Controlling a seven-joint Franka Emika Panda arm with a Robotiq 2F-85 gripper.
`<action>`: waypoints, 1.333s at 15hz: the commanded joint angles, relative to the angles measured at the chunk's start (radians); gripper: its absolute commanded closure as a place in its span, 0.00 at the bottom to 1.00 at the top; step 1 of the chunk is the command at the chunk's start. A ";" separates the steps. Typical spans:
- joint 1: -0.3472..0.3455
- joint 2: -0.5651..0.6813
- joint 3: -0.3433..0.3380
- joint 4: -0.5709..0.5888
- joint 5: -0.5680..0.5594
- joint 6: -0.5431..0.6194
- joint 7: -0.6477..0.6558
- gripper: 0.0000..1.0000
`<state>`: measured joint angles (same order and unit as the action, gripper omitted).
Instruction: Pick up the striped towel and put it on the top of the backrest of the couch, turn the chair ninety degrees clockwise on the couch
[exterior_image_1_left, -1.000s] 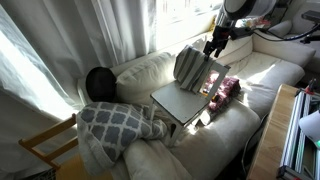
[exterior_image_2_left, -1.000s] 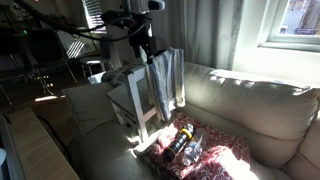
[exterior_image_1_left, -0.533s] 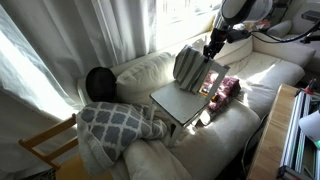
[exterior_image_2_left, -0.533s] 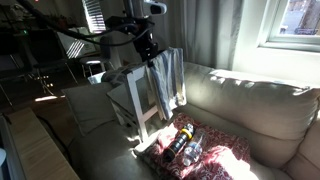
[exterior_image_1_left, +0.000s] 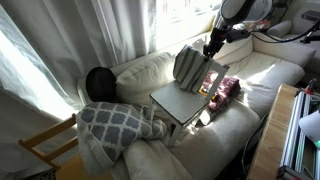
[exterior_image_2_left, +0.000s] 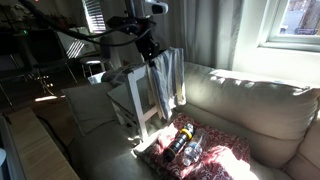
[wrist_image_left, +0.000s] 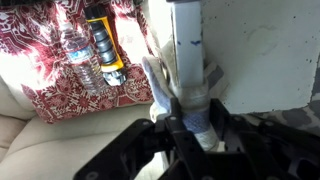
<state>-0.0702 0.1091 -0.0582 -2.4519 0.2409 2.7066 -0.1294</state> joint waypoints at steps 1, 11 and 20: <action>-0.009 0.005 0.005 0.015 -0.007 0.008 0.018 0.54; -0.012 -0.005 0.001 0.020 -0.022 0.003 0.020 0.46; -0.012 -0.016 0.000 0.014 -0.027 0.001 0.026 0.41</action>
<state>-0.0765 0.1072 -0.0587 -2.4319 0.2330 2.7066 -0.1276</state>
